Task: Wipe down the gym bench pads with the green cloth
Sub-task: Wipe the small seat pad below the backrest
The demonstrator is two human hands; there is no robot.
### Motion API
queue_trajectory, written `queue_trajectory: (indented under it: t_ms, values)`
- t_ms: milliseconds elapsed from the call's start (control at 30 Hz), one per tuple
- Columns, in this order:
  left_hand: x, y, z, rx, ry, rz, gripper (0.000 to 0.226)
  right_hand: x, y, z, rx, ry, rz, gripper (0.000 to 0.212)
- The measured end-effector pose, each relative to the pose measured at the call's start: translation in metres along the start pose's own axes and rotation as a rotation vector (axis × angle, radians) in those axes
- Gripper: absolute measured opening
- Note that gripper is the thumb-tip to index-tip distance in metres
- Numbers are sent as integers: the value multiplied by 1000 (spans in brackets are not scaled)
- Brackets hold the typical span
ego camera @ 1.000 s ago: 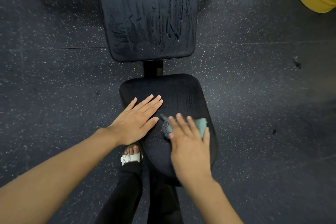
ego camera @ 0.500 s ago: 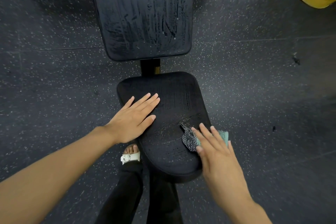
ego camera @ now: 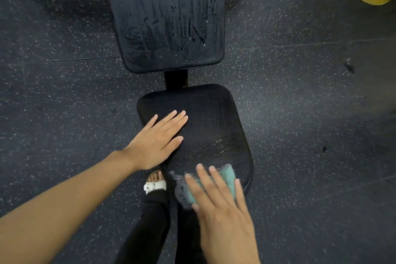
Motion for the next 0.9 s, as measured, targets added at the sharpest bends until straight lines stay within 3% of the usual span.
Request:
queue_trajectory:
  t_ms: [267,433,567,767,900]
  values:
    - [-2,3,0,26,16,-29,77,40,-8,33,-4,280,22,51]
    - [-3,3,-1,65,21,-98,70,-35,11,40,-78,19,-34,52]
    - [-8,2,0,98,10,-184,72,-34,17,53,-133,-77,-18,51]
    - [-7,3,1,106,10,-120,75,10,7,95,-215,-45,7,49]
    - [-7,4,1,99,3,-98,74,47,0,128,-250,115,8,49]
Point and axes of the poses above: each hand's wrist, its own z-axis towards the middle knuckle, its own y-axis out of the palm, x = y × z, the point moved 3 cm from there along z, towards the middle knuckle, and after that the axes turned 3 degrees about x, right-handed, at the moved point
